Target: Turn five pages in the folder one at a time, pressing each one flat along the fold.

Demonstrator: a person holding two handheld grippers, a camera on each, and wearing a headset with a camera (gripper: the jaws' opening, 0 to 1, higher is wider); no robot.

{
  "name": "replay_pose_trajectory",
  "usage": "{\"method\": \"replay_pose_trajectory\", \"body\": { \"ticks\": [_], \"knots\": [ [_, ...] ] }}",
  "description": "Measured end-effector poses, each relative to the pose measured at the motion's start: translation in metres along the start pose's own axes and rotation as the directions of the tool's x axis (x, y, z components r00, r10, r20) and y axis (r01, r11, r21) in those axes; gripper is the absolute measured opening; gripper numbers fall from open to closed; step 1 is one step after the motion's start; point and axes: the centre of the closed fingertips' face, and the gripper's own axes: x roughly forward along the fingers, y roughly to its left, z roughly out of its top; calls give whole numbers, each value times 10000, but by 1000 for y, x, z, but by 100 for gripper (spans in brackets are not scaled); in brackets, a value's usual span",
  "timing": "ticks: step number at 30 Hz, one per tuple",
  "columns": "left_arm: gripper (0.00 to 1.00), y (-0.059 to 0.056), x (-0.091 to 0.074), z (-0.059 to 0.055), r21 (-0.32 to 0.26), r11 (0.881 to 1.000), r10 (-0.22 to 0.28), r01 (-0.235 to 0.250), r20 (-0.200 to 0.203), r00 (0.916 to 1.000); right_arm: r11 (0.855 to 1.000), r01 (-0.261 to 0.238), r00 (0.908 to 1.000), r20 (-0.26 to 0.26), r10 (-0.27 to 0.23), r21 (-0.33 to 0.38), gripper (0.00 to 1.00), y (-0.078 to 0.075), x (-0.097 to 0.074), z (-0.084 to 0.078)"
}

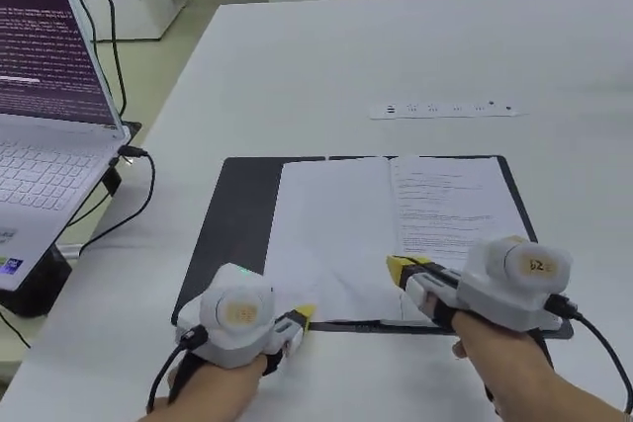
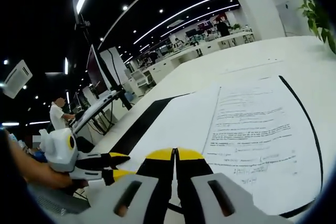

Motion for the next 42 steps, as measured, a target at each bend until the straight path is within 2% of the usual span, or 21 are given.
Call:
{"method": "replay_pose_trajectory", "body": {
  "ticks": [7, 10, 13, 16, 23, 24, 28, 34, 42],
  "knots": [
    [36, 0, 1, 1, 67, 10000, -5, 5, 10, 10000, 9999, 133, 9999, 30, -133, -52, 0, -15, 21, 11],
    [36, 0, 1, 1, 102, 9999, -20, 20, 60, 10000, 9996, 276, 9995, 128, -275, -115, 0, -26, 32, 18],
    [36, 0, 1, 1, 73, 10000, -13, 12, 133, 9999, 9993, 348, 9991, 236, -351, 117, 0, -38, 44, 23],
    [36, 1, 2, 2, -1, 10000, 17, -17, 224, 9997, 9985, 505, 9987, 103, -507, 222, 0, -47, 54, 22],
    [36, 1, 2, 3, -105, 9999, 118, -114, 388, 9992, 9979, 628, 9975, -349, -622, 160, 0, -55, 68, 11],
    [36, 1, 2, 2, -118, 9999, 118, -113, 407, 9991, 9981, 610, 9980, -191, -608, 130, 0, -55, 68, 14],
    [36, 0, 2, 3, -152, 9998, 139, -132, 453, 9989, 9980, 605, 9981, -78, -604, 188, 0, -57, 70, 18],
    [36, 0, 3, 3, -201, 9996, 183, -174, 471, 9987, 9978, 646, 9979, 12, -646, -144, 0, -65, 78, 25],
    [36, 1, 3, 3, -279, 9993, 249, -233, 570, 9981, 9970, 644, 9979, 65, -641, -441, 0, -60, 85, 32]
  ]
}}
